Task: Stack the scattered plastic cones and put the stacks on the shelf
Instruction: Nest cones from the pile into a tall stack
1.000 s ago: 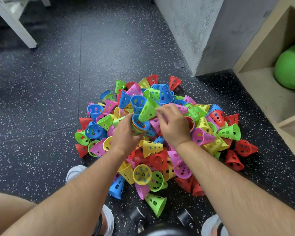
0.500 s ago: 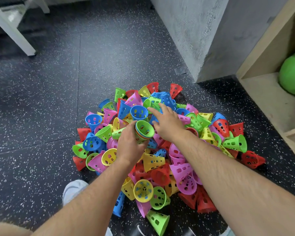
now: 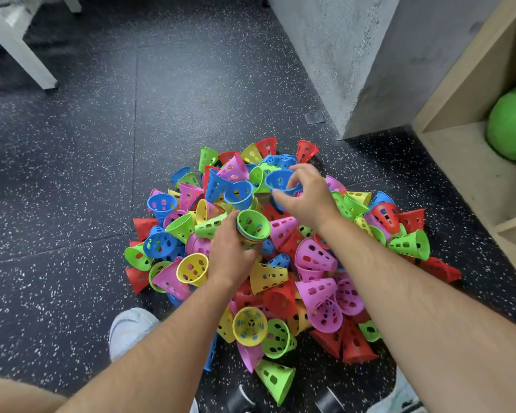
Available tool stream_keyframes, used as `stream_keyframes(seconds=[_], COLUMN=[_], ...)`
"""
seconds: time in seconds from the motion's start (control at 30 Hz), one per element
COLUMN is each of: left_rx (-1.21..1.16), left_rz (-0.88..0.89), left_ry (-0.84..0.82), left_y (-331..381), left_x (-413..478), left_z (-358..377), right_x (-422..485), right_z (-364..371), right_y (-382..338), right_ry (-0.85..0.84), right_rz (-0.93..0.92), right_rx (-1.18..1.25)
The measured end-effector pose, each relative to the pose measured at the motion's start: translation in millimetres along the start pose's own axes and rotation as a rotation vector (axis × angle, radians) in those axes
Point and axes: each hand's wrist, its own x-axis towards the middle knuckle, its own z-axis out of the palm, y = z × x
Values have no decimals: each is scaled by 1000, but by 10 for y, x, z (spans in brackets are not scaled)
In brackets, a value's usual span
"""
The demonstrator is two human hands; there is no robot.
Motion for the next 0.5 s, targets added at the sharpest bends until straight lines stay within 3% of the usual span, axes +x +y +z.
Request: stream_keyframes(seconds=[0.1,0.37,0.43,0.5], left_rx=[-21,-107,-94,-74], left_rz=[1,73,88,70], left_ry=[12,71,65,46], left_y=[36,216,181,120], left_x=[-46,-84,-104,-127], left_z=[22,-45,-54,-73], right_x=[-127,-586,-598,-571], right_z=[-8,146,114,100], right_y=[-81,-52,2,75], right_ry=[89,-129,-67,-98], right_rz=[21,18,46,21], right_rx=[163,188,121,-100])
